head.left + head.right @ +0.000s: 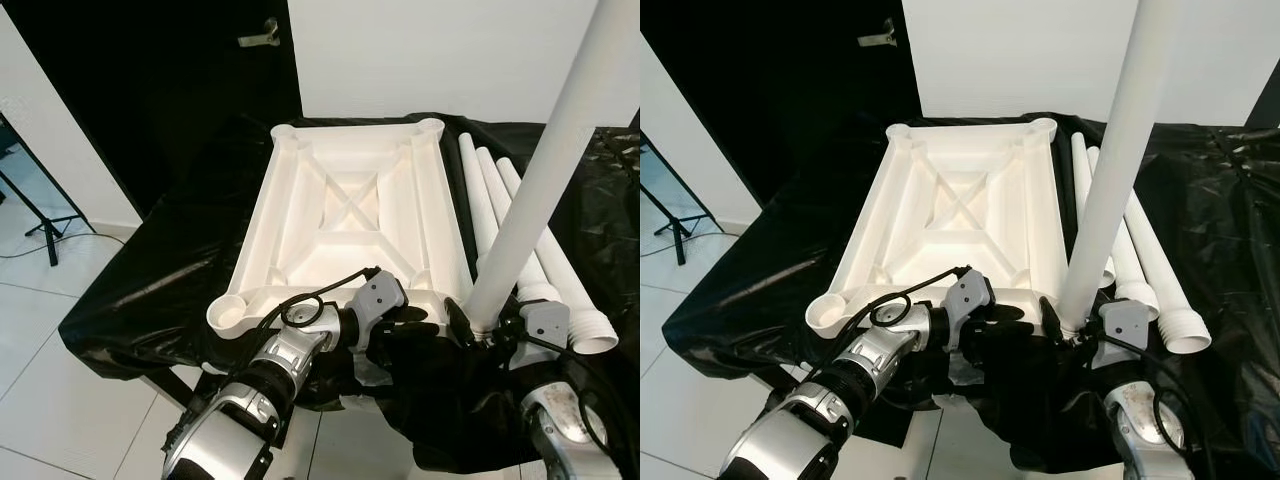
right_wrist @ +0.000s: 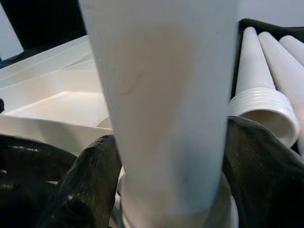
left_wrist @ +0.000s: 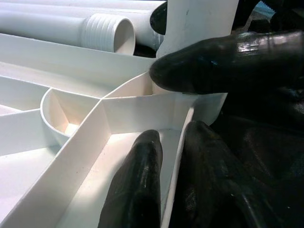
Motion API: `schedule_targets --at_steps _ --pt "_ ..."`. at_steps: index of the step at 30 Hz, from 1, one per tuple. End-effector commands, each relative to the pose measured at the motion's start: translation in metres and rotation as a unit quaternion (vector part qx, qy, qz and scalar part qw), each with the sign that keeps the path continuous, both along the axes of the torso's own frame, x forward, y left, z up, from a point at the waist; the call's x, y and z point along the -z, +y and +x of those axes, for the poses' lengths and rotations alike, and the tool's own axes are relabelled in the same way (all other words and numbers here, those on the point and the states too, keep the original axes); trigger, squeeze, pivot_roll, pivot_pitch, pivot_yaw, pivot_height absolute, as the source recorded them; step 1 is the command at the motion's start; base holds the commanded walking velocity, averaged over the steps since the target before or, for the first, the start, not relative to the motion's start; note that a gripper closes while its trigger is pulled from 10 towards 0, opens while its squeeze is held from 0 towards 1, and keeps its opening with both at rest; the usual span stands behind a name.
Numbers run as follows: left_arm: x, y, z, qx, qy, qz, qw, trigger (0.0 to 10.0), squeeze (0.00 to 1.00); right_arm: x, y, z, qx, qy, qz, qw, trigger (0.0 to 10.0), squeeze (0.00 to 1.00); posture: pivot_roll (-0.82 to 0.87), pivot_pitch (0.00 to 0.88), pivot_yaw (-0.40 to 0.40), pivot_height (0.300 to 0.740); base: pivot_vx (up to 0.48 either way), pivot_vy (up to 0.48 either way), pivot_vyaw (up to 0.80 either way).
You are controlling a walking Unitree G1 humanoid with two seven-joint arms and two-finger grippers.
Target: Building children table
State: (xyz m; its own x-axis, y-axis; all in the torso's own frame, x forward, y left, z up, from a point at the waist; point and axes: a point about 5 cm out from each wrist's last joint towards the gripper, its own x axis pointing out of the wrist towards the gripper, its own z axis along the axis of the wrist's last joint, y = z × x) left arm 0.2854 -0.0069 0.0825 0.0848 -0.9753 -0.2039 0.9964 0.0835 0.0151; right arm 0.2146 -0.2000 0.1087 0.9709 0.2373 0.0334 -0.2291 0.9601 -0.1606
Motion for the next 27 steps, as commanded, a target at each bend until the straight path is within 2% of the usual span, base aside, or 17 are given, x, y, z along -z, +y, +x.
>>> schedule_targets --at_steps 1,4,9,10,11,21,22,23,24,25,27 --pt "0.035 0.006 -0.025 0.072 0.079 0.062 0.992 10.0 0.0 0.001 -0.003 0.001 -0.031 0.01 -0.008 0.999 10.0 0.0 0.05 0.0 0.066 0.74 0.0 0.0 0.0" --pt "0.035 0.006 -0.025 0.074 0.078 0.062 0.992 10.0 0.0 0.001 -0.008 0.0 -0.062 0.022 -0.027 0.998 10.0 0.0 0.05 0.0 0.066 0.74 0.0 0.0 0.0" --pt "0.035 0.006 -0.025 0.073 0.078 0.063 0.992 10.0 0.0 0.001 -0.012 0.001 -0.077 0.03 -0.035 0.996 10.0 0.0 0.05 0.0 0.067 0.74 0.0 0.0 0.0" --pt "0.035 0.006 -0.025 0.073 0.078 0.063 0.992 10.0 0.0 0.0 -0.013 0.001 -0.082 0.03 -0.034 0.996 1.5 0.0 0.05 0.0 0.068 0.74 0.0 0.0 0.0" --pt "0.035 0.007 -0.025 0.073 0.078 0.064 0.992 10.0 0.0 0.0 -0.014 0.001 -0.088 0.031 -0.032 0.995 0.0 0.0 0.05 0.0 0.068 0.74 0.0 0.0 0.0" --pt "0.035 0.007 -0.025 0.073 0.077 0.064 0.992 10.0 0.0 0.006 -0.005 -0.004 -0.088 0.041 -0.005 0.995 0.0 0.0 0.06 0.0 0.069 0.74 0.0 0.0 0.0" --pt "0.035 0.007 -0.025 0.073 0.077 0.064 0.992 10.0 0.0 0.006 -0.004 -0.005 -0.06 0.035 0.012 0.998 0.0 0.0 0.06 0.0 0.069 0.74 0.0 0.0 0.0" --pt "0.035 0.007 -0.025 0.073 0.077 0.064 0.992 10.0 0.0 0.006 -0.004 -0.005 -0.06 0.035 0.012 0.998 0.0 0.0 0.06 0.0 0.069 0.74 0.0 0.0 0.0" --pt "0.035 0.007 -0.025 0.073 0.077 0.064 0.992 10.0 0.0 0.006 -0.005 -0.006 -0.019 0.025 0.026 0.999 0.0 0.0 0.06 0.0 0.068 0.74 0.0 0.0 0.0" --pt "0.035 0.007 -0.025 0.073 0.077 0.064 0.992 10.0 0.0 0.006 -0.005 -0.006 -0.019 0.025 0.026 0.999 0.0 0.0 0.06 0.0 0.068 0.74 0.0 0.0 0.0" --pt "0.036 0.008 -0.025 0.073 0.078 0.065 0.992 10.0 0.0 0.007 -0.007 -0.009 0.053 0.012 0.043 0.998 0.0 0.0 0.06 0.0 0.069 0.74 0.0 0.0 0.0"
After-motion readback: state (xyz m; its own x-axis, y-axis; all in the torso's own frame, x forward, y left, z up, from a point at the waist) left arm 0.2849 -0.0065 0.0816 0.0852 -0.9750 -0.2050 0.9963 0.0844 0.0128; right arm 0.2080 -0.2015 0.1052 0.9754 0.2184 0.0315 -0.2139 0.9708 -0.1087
